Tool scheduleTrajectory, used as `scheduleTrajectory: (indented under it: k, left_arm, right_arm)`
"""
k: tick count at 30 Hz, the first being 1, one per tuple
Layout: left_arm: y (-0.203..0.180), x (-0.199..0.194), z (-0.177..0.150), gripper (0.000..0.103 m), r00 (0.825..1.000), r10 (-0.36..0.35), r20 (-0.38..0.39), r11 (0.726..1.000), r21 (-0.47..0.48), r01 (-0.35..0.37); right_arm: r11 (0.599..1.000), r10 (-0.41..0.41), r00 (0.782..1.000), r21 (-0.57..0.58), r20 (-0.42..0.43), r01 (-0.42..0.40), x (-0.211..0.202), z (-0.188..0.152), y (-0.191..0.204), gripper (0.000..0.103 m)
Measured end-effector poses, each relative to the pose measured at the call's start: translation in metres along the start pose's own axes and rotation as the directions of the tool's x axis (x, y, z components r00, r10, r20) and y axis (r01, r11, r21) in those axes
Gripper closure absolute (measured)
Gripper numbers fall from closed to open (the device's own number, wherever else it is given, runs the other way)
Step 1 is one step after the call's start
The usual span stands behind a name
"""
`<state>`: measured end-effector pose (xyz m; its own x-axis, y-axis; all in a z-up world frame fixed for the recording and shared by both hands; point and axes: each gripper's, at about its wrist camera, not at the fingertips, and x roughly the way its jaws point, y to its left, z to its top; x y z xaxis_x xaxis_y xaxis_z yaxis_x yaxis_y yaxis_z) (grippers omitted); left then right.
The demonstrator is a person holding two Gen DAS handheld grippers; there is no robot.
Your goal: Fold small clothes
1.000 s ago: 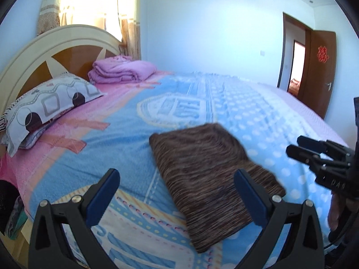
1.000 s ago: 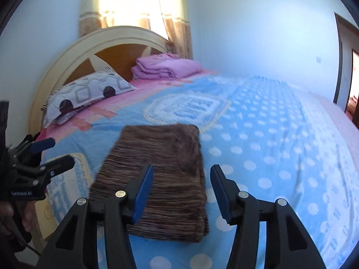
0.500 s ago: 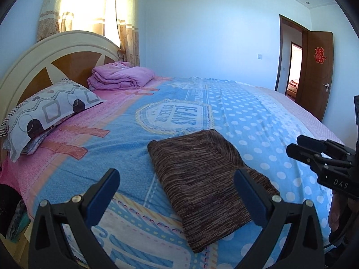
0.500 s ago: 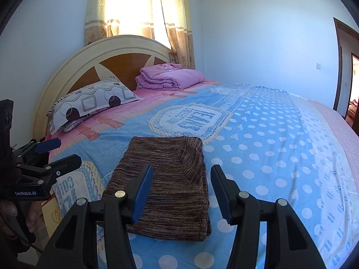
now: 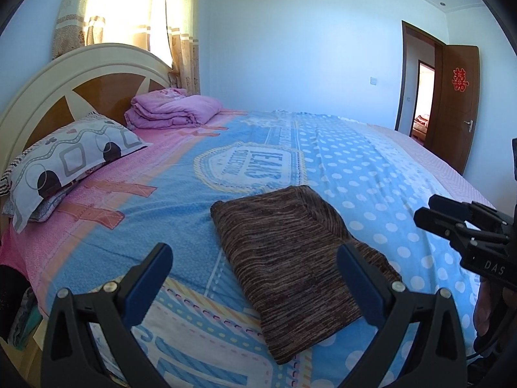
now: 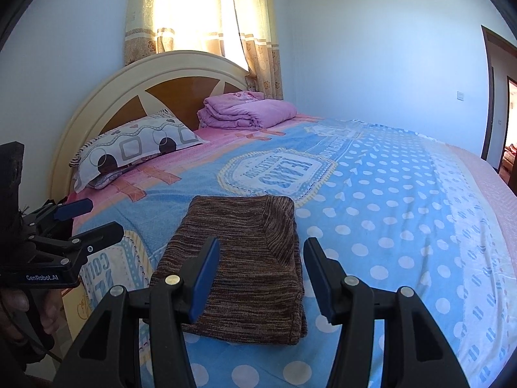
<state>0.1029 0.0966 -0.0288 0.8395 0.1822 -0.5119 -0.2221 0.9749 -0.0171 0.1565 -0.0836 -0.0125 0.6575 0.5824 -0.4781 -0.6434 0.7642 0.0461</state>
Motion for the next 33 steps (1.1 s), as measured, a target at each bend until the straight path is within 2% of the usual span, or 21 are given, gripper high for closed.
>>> scheduleTrajectory:
  k: [15,22,28,33]
  left_arm:
    - [-0.004,0.001,-0.003,0.0,1.0,-0.003,-0.006,1.0,0.005,0.003]
    - [0.001,0.002,-0.002,0.0,1.0,-0.014,-0.021,1.0,0.002,0.014]
    - [0.003,-0.001,0.003,0.0,1.0,0.001,-0.003,1.0,0.007,-0.001]
    - [0.008,-0.011,0.009,0.0,0.999,0.026,0.046,0.999,0.018,-0.027]
  right_arm:
    - [1.0,0.004,1.0,0.002,-0.001,-0.004,-0.004,-0.001,0.001,0.048]
    - [1.0,0.009,0.999,0.004,0.038,-0.009,-0.011,0.002,0.001,0.048]
    - [1.0,0.009,0.998,0.007,0.068,-0.01,-0.017,0.003,0.001,0.048]
    - [1.0,0.019,0.994,0.001,0.103,-0.019,-0.028,0.009,0.005,0.048]
